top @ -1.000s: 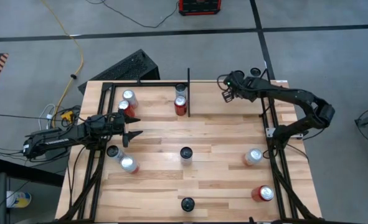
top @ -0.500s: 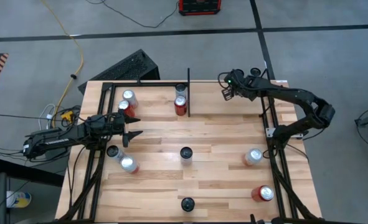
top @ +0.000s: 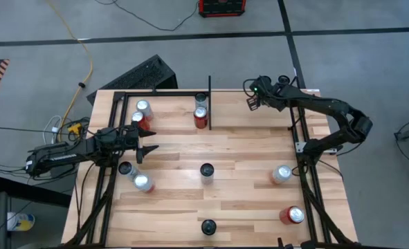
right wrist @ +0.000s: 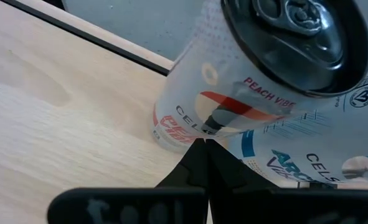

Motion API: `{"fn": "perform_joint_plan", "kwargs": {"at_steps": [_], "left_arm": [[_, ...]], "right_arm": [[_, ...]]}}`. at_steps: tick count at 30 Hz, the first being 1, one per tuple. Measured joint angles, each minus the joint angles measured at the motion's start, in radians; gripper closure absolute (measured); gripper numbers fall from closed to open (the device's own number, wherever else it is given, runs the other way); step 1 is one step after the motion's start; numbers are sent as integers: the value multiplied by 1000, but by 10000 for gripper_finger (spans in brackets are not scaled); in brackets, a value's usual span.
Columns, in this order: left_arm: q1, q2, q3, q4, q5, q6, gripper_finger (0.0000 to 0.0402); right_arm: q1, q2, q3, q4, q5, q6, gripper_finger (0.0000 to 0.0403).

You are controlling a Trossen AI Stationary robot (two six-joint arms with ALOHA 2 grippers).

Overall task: Place canned beverage on shelf
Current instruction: Put the black pink soda can on the shelf, then put the red soda can on the shelf

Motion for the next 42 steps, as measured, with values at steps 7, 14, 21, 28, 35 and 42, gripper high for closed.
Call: {"fn": "perform_joint_plan", "kwargs": {"at_steps": [7,14,21,28,35,42], "left_arm": [[0,0,0,0,0,0,102],[0,0,0,0,0,0,102],[0,0,0,0,0,0,102],[0,0,0,0,0,0,102],[0,0,0,0,0,0,102],[0,0,0,0,0,0,102]], "right_arm": [[0,0,0,16,-2,-4,387],[-1,0,0,19,-2,-5,387],[23,-1,1,14,-58,-16,387],[99,-2,75,-123,-88,-19,386],[295,-3,101,-158,-108,-24,377],[542,-22,101,-200,-117,22,380]]}}
